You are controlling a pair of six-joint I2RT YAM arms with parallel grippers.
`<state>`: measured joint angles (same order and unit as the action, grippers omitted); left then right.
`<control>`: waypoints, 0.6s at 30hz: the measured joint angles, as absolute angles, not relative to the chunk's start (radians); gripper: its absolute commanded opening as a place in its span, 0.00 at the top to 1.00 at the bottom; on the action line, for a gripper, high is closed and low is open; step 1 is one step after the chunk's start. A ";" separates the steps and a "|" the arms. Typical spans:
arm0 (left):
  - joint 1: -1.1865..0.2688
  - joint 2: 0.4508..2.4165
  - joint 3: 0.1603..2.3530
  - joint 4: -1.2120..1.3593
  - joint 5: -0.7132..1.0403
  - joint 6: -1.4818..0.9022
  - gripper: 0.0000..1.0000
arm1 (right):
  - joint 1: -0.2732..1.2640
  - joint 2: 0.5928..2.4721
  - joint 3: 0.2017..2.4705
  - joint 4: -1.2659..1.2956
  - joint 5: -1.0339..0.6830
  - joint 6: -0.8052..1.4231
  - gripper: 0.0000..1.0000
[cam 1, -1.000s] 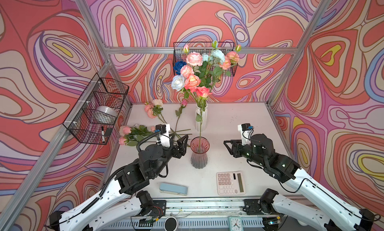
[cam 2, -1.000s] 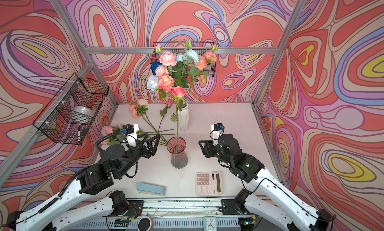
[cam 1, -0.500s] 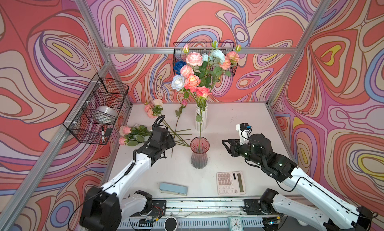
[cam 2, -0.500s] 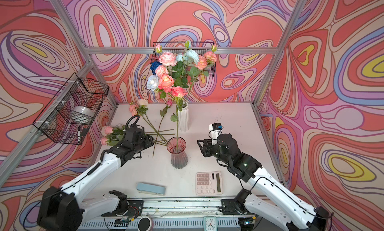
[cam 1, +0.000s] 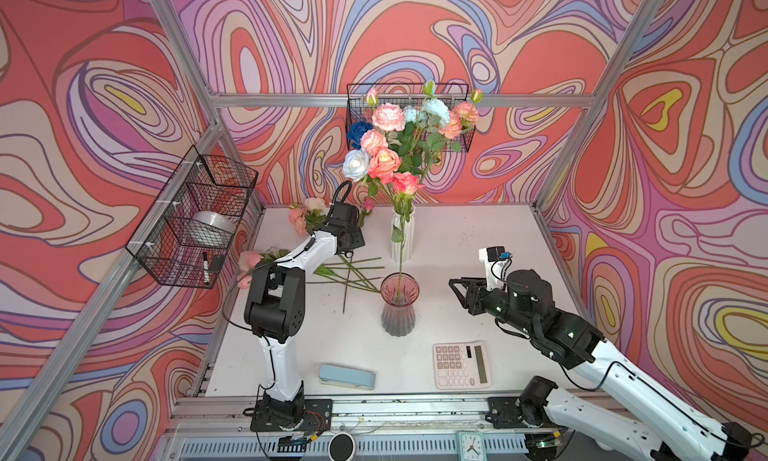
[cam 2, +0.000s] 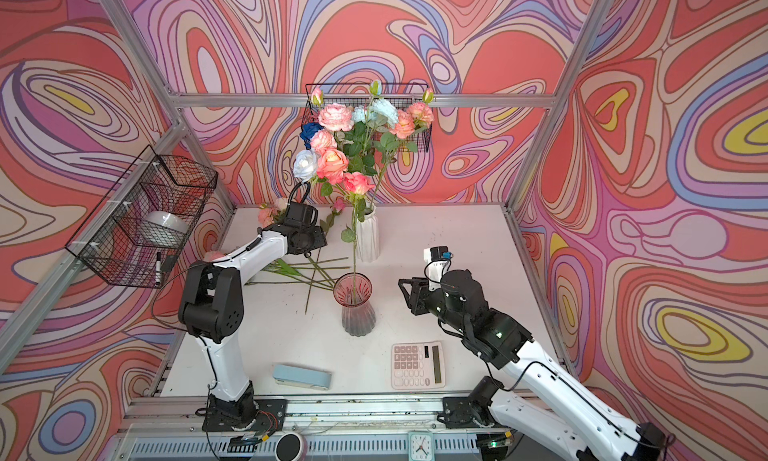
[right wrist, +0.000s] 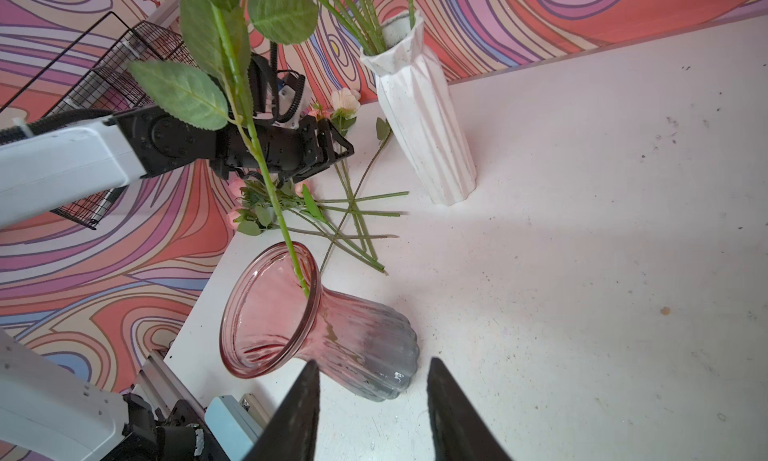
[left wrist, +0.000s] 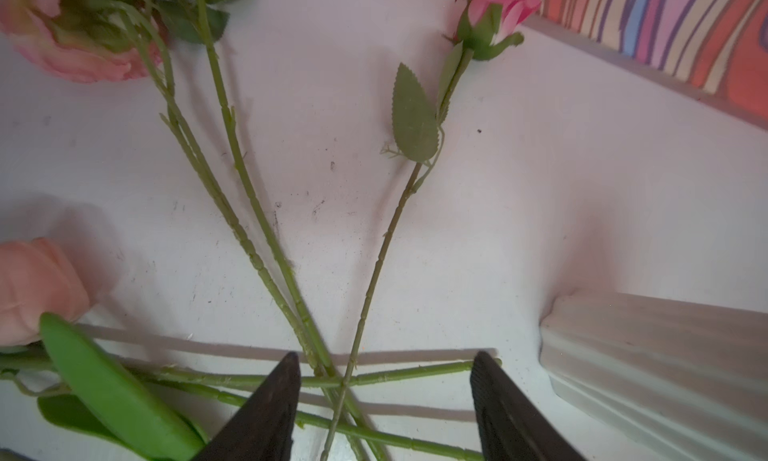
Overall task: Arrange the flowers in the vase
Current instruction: 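Open the left gripper and move it back to the loose stems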
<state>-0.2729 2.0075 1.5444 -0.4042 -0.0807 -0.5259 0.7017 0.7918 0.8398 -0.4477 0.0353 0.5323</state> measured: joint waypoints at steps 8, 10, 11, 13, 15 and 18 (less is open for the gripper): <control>-0.273 2.209 1.740 -0.570 -0.098 -0.474 0.47 | 0.702 0.786 0.840 -0.472 0.054 0.523 0.57; -0.273 2.246 1.793 -0.614 -0.104 -0.469 0.53 | 0.702 0.788 0.840 -0.472 0.056 0.522 0.57; -0.273 2.262 1.816 -0.630 -0.107 -0.467 0.56 | 0.702 0.789 0.840 -0.472 0.056 0.521 0.57; -0.273 2.287 1.851 -0.659 -0.111 -0.463 0.62 | 0.702 0.790 0.840 -0.472 0.056 0.521 0.57; -0.273 2.299 1.863 -0.675 -0.114 -0.460 0.64 | 0.702 0.793 0.840 -0.472 0.056 0.521 0.57; -0.273 2.313 1.869 -0.701 -0.117 -0.456 0.71 | 0.702 0.795 0.840 -0.472 0.057 0.521 0.57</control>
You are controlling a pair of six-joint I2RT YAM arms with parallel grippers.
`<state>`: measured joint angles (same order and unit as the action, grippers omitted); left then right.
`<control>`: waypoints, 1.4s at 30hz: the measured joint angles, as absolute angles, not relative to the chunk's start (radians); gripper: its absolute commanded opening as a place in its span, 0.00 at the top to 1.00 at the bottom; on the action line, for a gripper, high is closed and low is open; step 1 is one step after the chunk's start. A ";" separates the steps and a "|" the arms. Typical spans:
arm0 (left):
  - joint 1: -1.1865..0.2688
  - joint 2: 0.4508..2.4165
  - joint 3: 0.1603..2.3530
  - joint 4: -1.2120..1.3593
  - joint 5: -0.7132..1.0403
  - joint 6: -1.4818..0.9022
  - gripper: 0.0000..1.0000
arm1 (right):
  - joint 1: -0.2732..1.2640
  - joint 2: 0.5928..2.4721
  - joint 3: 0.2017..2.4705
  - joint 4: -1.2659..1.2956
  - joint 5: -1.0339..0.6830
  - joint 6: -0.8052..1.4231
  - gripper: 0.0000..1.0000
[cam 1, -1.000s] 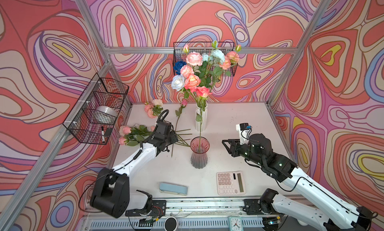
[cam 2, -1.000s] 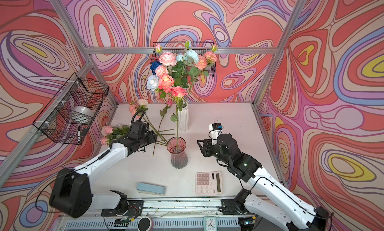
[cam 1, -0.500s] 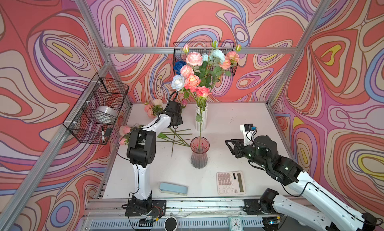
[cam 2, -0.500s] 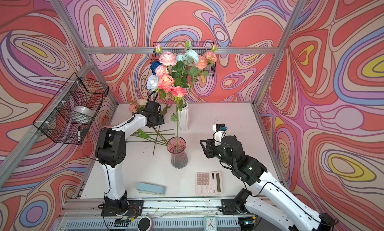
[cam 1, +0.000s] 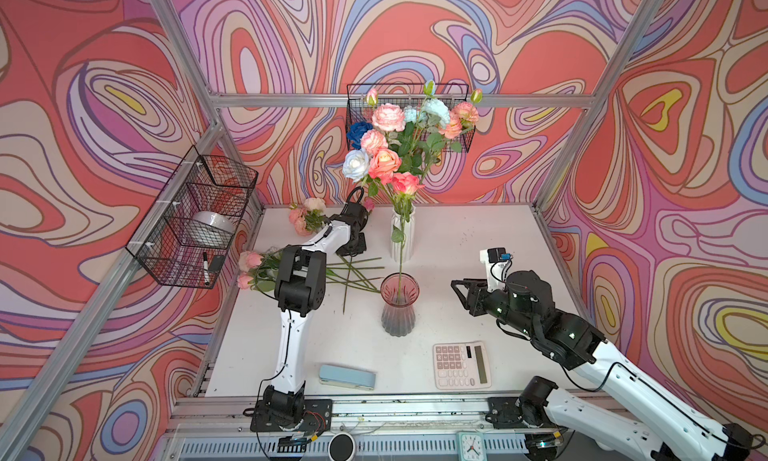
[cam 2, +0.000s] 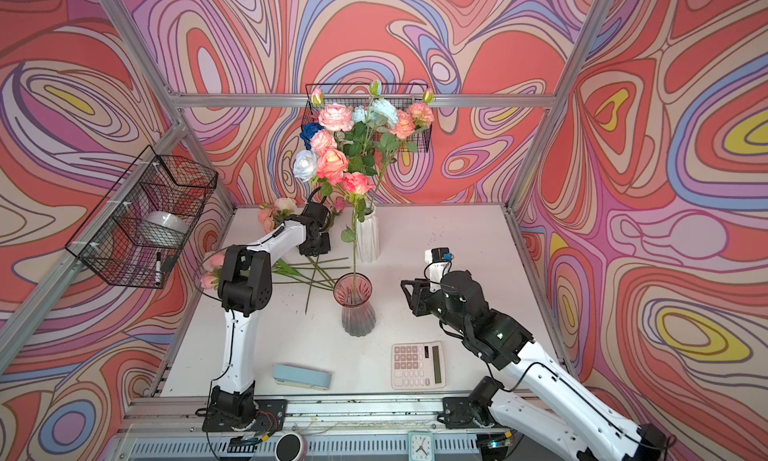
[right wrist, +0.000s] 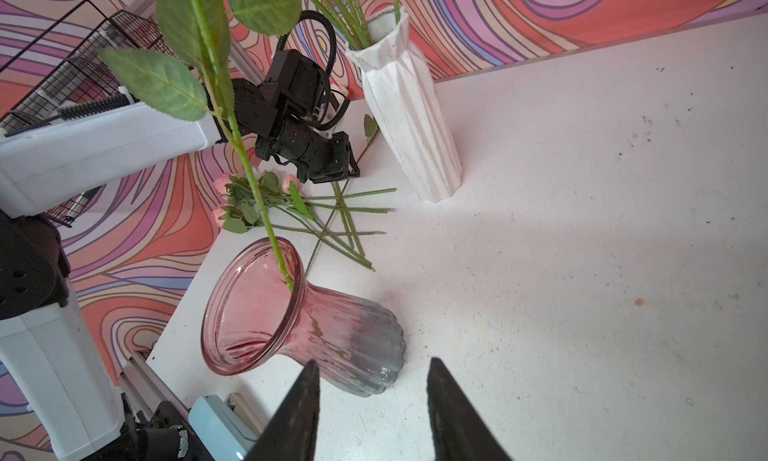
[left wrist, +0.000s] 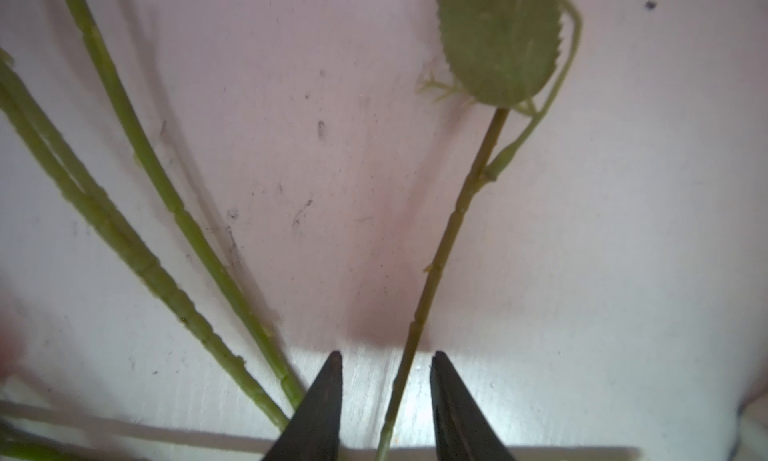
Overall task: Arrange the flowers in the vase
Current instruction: 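Open the left gripper and move it back to the loose stems, then grasp another green flower stem with the left gripper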
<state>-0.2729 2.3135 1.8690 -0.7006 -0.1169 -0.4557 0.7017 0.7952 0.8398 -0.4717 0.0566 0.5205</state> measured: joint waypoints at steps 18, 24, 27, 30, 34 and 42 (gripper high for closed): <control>-0.273 2.186 1.770 -0.685 -0.185 -0.426 1.00 | 0.702 0.788 0.840 -0.479 0.068 0.520 0.57; -0.273 1.975 1.681 -0.632 -0.196 -0.431 1.00 | 0.702 0.785 0.840 -0.482 0.072 0.520 0.57; -0.274 1.868 1.618 -0.613 -0.205 -0.445 1.00 | 0.702 0.785 0.840 -0.484 0.073 0.520 0.57; -0.274 1.793 1.560 -0.604 -0.223 -0.457 1.00 | 0.702 0.785 0.841 -0.486 0.075 0.521 0.56; -0.275 1.748 1.486 -0.591 -0.258 -0.465 1.00 | 0.702 0.785 0.841 -0.487 0.078 0.521 0.56; -0.326 1.511 1.072 -0.248 -0.329 -0.448 1.00 | 0.702 0.785 0.854 -0.487 0.079 0.529 0.56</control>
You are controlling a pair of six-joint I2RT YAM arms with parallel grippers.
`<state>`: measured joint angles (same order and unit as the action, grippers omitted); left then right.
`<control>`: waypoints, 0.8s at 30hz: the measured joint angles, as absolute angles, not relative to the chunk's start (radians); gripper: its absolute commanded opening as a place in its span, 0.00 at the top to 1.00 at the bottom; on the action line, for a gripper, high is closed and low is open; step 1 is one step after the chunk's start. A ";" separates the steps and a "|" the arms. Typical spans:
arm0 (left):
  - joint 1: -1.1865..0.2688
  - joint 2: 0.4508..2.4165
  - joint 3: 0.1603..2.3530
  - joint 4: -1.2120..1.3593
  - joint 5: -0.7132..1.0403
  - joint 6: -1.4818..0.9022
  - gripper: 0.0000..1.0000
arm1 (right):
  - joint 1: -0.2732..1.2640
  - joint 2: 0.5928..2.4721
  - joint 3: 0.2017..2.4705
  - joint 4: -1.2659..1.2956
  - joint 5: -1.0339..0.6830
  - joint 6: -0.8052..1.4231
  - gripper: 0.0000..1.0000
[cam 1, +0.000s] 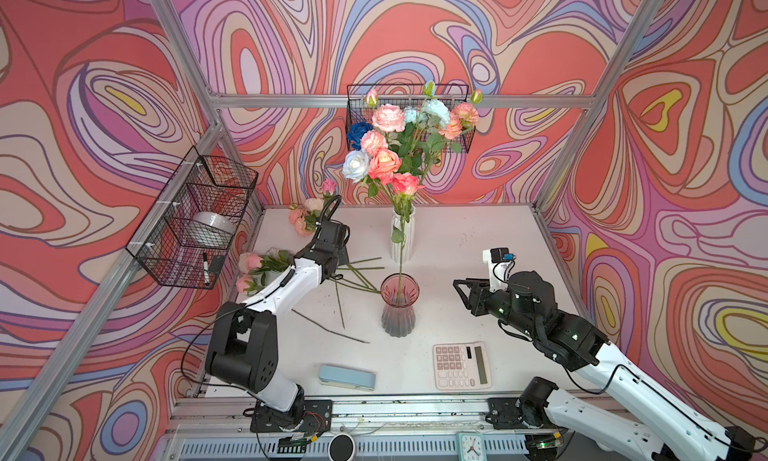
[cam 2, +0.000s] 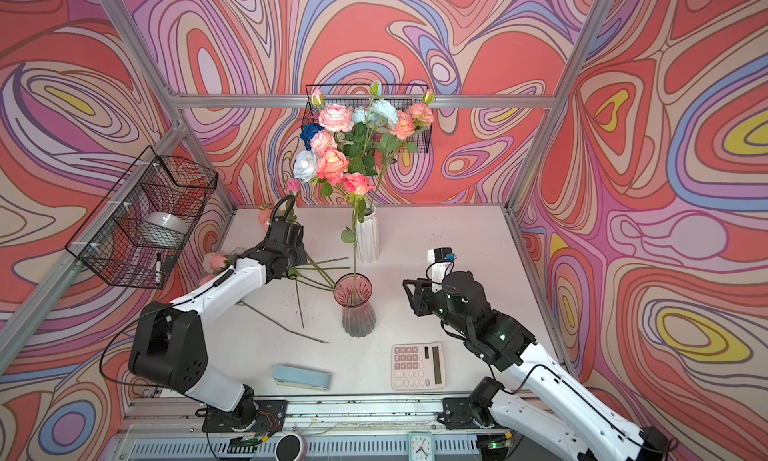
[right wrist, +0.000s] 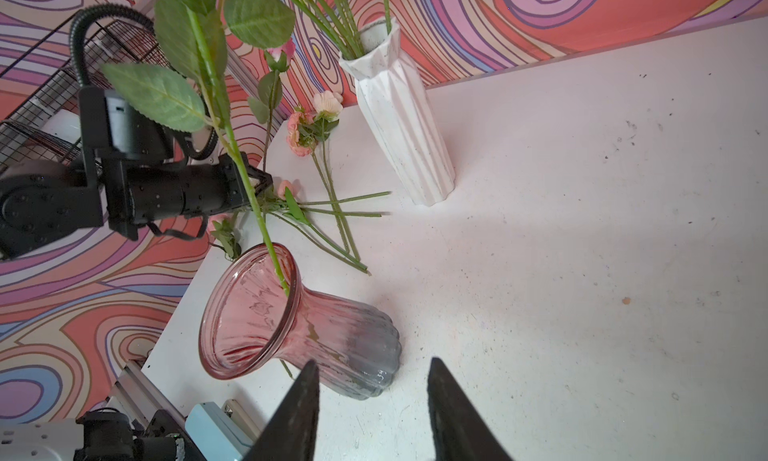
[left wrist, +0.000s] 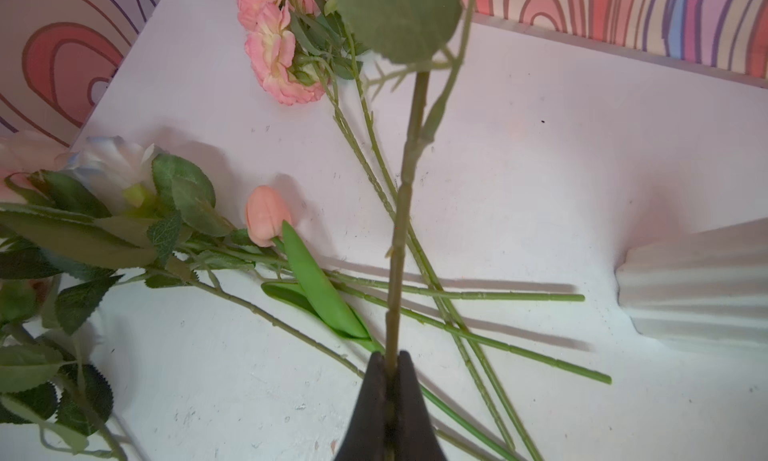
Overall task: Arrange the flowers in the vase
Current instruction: 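Grasp another green flower stem with the left gripper, then lift the stem upright with the left gripper while the right gripper approaches it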
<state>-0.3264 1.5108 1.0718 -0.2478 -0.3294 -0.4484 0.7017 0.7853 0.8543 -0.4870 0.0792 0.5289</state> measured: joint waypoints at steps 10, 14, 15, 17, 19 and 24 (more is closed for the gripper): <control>-0.394 1.200 1.068 -0.135 -0.413 -0.467 1.00 | 0.702 0.786 0.877 -0.490 0.078 0.540 0.55; -0.435 1.035 1.064 -0.170 -0.383 -0.487 1.00 | 0.702 0.788 0.889 -0.488 0.068 0.537 0.45; -0.447 0.992 1.060 -0.182 -0.364 -0.494 1.00 | 0.702 0.788 0.891 -0.487 0.061 0.535 0.43; -0.465 0.905 1.047 -0.203 -0.313 -0.511 1.00 | 0.702 0.786 0.893 -0.482 0.040 0.531 0.38; -0.470 0.828 1.022 -0.220 -0.245 -0.533 1.00 | 0.702 0.781 0.892 -0.470 0.009 0.527 0.35; -0.471 0.708 0.938 -0.240 0.014 -0.574 1.00 | 0.702 0.757 0.891 -0.395 -0.121 0.517 0.31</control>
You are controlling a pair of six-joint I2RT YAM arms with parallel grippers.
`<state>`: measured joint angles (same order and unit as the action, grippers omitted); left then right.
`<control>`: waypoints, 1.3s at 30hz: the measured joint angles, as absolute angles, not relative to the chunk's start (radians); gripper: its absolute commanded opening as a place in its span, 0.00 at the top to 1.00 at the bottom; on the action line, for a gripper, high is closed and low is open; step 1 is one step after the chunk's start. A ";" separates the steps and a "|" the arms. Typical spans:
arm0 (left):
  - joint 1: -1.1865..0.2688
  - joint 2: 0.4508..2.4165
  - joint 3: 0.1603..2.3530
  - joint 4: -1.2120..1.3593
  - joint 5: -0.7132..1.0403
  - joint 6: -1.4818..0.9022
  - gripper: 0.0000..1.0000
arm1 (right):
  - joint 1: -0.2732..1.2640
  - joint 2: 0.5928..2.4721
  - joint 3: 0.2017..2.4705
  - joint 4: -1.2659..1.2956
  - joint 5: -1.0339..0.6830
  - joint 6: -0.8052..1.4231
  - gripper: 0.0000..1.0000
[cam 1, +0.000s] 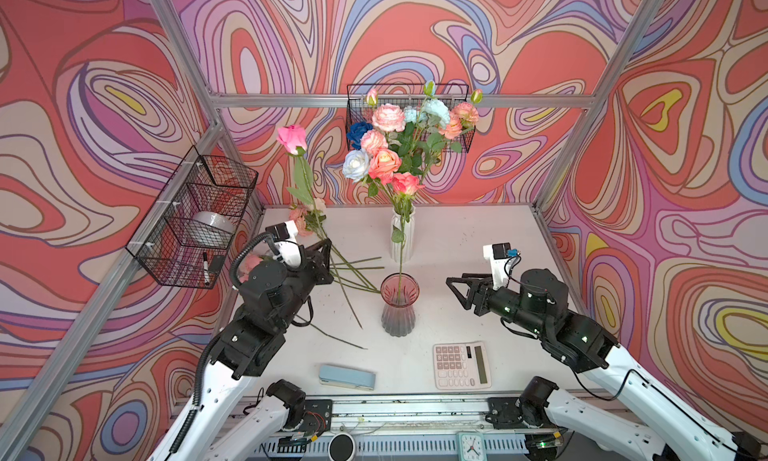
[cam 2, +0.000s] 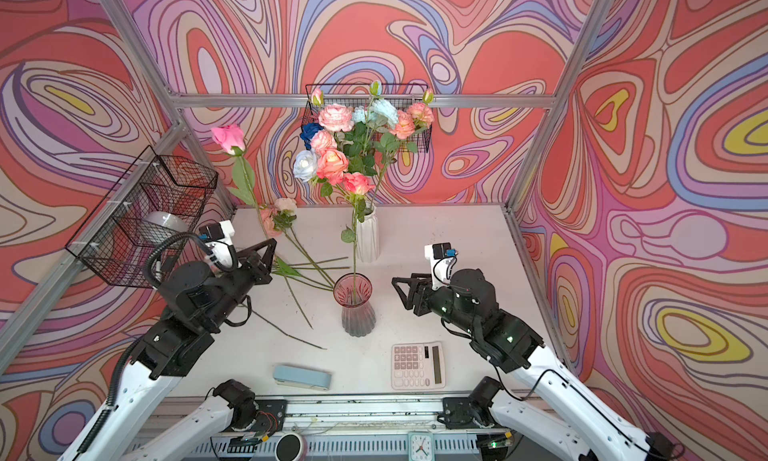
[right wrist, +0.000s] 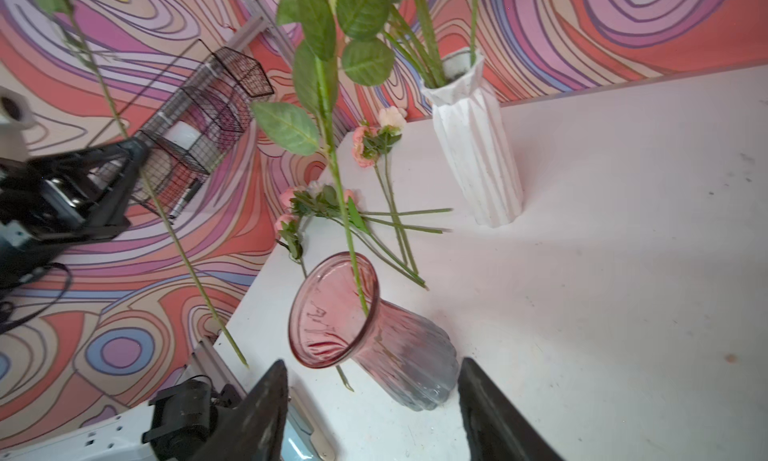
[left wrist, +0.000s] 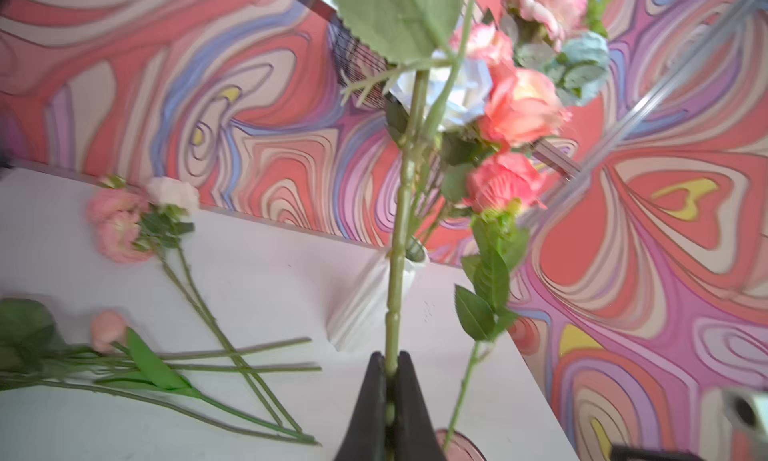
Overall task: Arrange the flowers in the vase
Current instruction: 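Lift the stem upright with the left gripper while the right gripper approaches it, then close the right gripper on the stem above the left gripper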
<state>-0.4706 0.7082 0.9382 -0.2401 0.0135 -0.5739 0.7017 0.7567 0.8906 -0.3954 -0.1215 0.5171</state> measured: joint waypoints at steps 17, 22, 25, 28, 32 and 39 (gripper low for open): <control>-0.471 0.641 0.704 0.070 0.780 -0.711 1.00 | 0.827 0.984 0.998 -0.010 -0.538 0.538 0.28; -0.472 0.682 0.704 0.166 0.881 -0.754 1.00 | 0.917 1.090 1.087 0.033 -0.540 0.509 0.34; -0.473 0.690 0.704 0.202 0.921 -0.767 1.00 | 0.939 1.139 1.130 0.044 -0.532 0.491 0.47; -0.474 0.692 0.701 0.233 0.941 -0.780 1.00 | 0.944 1.171 1.162 0.045 -0.518 0.479 0.57; -0.478 0.701 0.692 0.271 0.971 -0.794 1.00 | 0.944 1.197 1.185 0.051 -0.490 0.472 0.78; -0.480 0.707 0.691 0.281 0.980 -0.802 0.56 | 0.943 1.204 1.188 0.036 -0.448 0.465 1.00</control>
<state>-0.4797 0.7074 0.6907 0.2813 0.9802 -0.8017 0.9432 1.2041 1.1877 0.0357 -0.4480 0.4648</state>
